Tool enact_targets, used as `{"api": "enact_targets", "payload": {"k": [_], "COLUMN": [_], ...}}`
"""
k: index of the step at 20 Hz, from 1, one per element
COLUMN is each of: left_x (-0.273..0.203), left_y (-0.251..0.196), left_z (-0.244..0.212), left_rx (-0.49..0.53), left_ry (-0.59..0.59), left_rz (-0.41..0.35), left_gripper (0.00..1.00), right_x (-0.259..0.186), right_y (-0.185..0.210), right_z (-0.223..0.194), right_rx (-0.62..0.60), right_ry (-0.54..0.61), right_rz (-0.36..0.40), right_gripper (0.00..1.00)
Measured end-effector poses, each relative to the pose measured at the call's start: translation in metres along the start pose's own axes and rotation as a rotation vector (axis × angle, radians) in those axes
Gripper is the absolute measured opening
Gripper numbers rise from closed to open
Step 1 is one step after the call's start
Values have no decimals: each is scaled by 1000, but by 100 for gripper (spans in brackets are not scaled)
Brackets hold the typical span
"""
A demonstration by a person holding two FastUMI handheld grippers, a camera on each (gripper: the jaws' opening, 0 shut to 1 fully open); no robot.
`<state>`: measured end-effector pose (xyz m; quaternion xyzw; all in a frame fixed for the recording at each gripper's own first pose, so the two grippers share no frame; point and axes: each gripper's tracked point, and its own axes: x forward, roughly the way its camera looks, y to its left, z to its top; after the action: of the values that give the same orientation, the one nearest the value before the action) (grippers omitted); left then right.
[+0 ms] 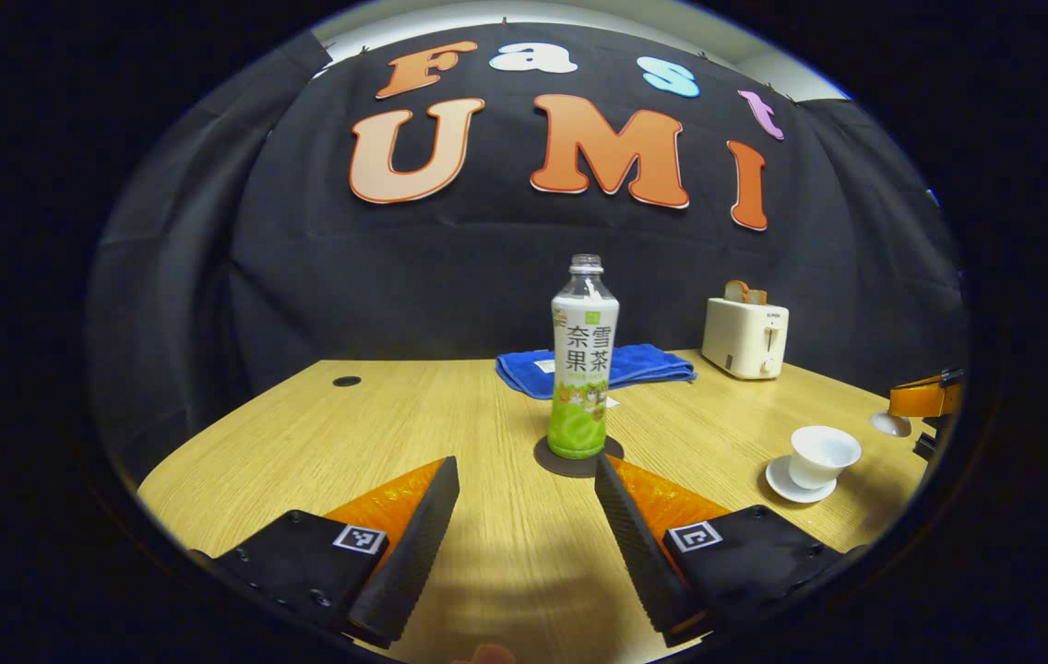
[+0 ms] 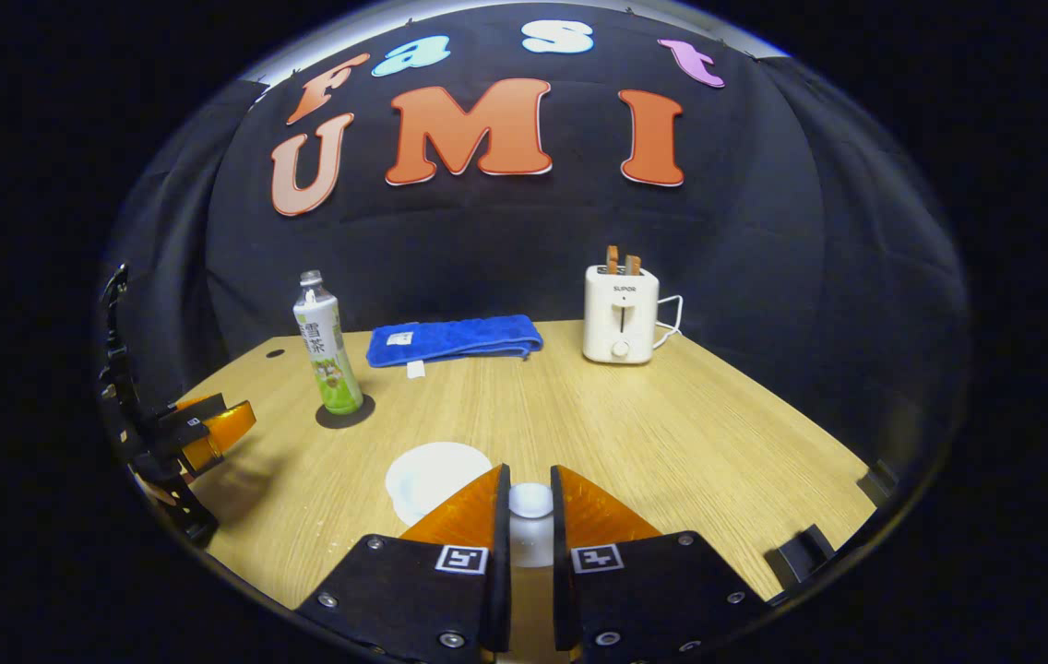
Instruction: Open the teacup lid with one hand, grasp the water bottle and pour water into the teacup with the other hand; after pouring, place the water bottle on the coaster and then close the teacup lid.
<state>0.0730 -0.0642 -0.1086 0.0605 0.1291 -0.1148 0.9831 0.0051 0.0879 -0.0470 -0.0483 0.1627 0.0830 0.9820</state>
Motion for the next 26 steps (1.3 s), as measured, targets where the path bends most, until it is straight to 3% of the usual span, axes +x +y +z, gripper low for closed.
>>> {"api": "enact_targets", "payload": {"k": [3, 7, 8, 10, 14, 20, 26], "left_x": [-4, -8, -9, -9, -13, -10, -12], "left_y": [16, 29, 31, 28, 23, 32, 33], "left_z": [-3, 8, 10, 8, 13, 10, 9], "left_rx": [-24, -21, -16, 11, 85, 9, 26], "left_ry": [-2, -82, -91, -92, -112, -97, -97], "left_rz": [49, 101, 111, 121, 138, 149, 159], "left_gripper": [93, 95, 95, 96, 98, 98, 98], "right_x": [16, 35, 38, 44, 47, 51, 49], "right_y": [28, 45, 50, 56, 58, 54, 53], "right_z": [16, 12, 8, 1, -9, -19, -22], "right_rx": [16, -22, -25, -44, -53, -37, -46], "right_ry": [-48, -51, -45, -39, -27, -3, 4], "right_rz": [70, 78, 85, 90, 84, 86, 84], "right_gripper": [18, 19, 14, 19, 19, 19, 27]}}
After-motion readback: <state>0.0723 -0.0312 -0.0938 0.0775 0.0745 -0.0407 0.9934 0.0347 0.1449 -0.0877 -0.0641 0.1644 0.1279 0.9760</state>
